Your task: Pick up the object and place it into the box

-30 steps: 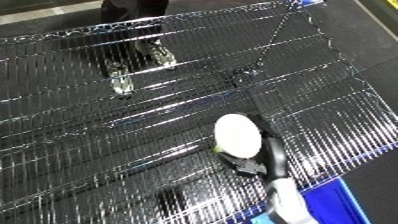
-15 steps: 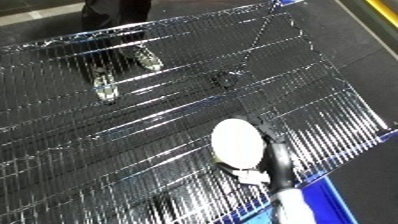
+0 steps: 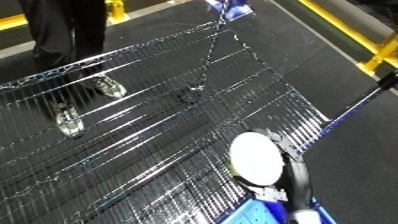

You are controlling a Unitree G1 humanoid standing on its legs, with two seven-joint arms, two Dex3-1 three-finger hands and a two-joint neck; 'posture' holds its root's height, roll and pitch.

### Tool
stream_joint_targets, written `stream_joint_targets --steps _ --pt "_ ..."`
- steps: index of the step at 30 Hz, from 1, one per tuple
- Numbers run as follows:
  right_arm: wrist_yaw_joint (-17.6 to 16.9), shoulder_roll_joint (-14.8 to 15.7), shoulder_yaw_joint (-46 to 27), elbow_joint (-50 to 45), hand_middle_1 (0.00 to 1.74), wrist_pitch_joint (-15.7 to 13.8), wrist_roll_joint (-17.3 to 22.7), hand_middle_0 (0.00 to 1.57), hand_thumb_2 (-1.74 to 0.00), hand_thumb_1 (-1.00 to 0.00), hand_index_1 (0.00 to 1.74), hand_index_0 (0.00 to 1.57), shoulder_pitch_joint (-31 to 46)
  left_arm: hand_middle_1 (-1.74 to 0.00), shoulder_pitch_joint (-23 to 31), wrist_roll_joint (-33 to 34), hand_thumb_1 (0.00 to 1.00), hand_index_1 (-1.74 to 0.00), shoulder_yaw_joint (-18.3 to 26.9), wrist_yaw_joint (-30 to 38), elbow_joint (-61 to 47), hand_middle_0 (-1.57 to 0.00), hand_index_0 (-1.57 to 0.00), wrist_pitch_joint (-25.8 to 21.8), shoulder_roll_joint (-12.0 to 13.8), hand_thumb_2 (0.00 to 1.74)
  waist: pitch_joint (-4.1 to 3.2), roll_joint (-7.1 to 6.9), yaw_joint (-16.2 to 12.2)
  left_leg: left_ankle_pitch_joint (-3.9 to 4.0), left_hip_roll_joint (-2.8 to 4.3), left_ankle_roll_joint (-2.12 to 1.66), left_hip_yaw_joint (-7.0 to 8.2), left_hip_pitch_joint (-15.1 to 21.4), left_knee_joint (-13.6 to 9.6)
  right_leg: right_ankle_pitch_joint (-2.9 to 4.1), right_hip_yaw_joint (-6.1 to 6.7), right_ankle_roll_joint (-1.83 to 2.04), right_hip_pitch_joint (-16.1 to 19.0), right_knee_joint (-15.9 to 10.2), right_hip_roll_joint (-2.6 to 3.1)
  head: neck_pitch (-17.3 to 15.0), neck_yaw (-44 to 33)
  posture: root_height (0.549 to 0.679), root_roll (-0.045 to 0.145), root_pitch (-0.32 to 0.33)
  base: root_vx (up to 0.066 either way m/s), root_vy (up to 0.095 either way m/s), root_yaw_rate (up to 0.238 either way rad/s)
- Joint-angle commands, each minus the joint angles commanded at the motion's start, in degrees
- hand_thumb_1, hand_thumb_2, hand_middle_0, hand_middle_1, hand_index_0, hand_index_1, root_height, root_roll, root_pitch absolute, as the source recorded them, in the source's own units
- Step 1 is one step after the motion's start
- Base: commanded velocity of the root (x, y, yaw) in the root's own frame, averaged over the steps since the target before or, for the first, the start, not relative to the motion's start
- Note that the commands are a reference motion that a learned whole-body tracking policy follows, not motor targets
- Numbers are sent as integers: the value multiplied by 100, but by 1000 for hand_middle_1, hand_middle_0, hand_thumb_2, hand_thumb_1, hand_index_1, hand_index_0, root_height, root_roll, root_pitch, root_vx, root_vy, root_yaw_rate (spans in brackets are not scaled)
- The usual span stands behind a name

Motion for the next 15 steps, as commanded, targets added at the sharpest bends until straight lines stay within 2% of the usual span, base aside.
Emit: stream_joint_targets --steps 6,10,15 --pt "-7 -11 -404 44 870 -288 398 785 -870 -500 870 785 671 -1740 133 -69 1000 -1740 -12 -54 64 -1570 -1570 -113 -89 1740 -80 116 -289 -20 49 1 186 344 -166 13 121 28 179 -165 -49 -308 369 656 79 -20 7 93 -169" --pt "38 -57 -650 277 870 -480 698 785 -870 -500 870 785 967 -1740 149 -137 1000 -1740 -55 -60 160 -1570 -1570 -221 -169 1740 -107 220 -471 -6 53 -9 286 527 -257 29 202 42 277 -273 -58 -568 643 657 83 -28 2 91 -162" --pt "107 -122 -856 607 870 -602 852 785 -870 -500 870 785 1182 -1740 173 -202 1000 -1740 -94 -74 276 -1570 -1570 -341 -264 1740 -127 353 -649 25 55 -32 369 687 -316 44 290 45 364 -393 -57 -769 882 658 88 -33 4 69 -123"
